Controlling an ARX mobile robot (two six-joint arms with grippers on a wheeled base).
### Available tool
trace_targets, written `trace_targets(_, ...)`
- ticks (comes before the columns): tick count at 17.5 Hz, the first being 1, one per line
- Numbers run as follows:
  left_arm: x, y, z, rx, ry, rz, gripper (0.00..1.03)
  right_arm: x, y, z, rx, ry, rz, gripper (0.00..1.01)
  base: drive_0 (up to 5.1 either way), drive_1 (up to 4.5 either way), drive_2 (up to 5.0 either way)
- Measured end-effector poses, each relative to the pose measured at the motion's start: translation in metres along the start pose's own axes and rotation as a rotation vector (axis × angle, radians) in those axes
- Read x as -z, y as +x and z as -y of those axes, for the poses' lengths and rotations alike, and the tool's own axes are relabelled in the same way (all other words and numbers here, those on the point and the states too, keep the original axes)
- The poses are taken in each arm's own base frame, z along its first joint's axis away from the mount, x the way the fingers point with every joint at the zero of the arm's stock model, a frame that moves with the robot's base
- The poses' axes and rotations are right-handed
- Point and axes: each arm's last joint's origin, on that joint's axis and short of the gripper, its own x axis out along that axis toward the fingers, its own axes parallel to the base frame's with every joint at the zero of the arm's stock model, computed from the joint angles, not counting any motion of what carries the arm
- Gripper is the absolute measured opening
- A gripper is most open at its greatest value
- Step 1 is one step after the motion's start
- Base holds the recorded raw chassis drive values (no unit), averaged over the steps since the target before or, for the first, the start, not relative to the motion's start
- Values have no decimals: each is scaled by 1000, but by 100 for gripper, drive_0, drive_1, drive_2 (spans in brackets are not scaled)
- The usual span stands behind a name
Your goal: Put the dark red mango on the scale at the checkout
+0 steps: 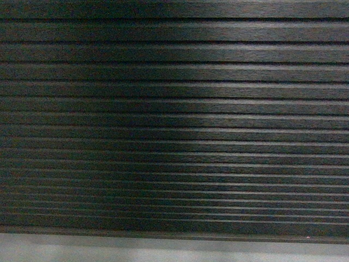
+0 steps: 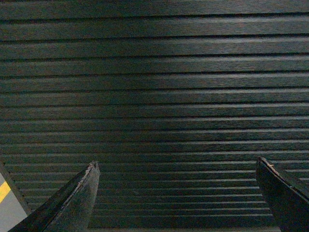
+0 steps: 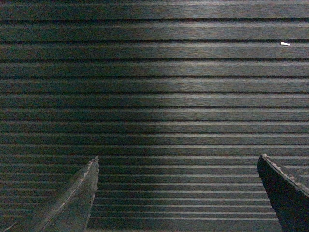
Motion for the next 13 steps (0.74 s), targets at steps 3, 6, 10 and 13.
trace_targets(3,0,0,0,0,0,0,98,0,0,0,0,0,0,98,0,0,0)
trace_targets(6,0,0,0,0,0,0,98,0,0,0,0,0,0,98,0,0,0)
trace_targets(10,0,0,0,0,0,0,98,0,0,0,0,0,0,98,0,0,0)
trace_targets(13,0,0,0,0,0,0,98,0,0,0,0,0,0,98,0,0,0)
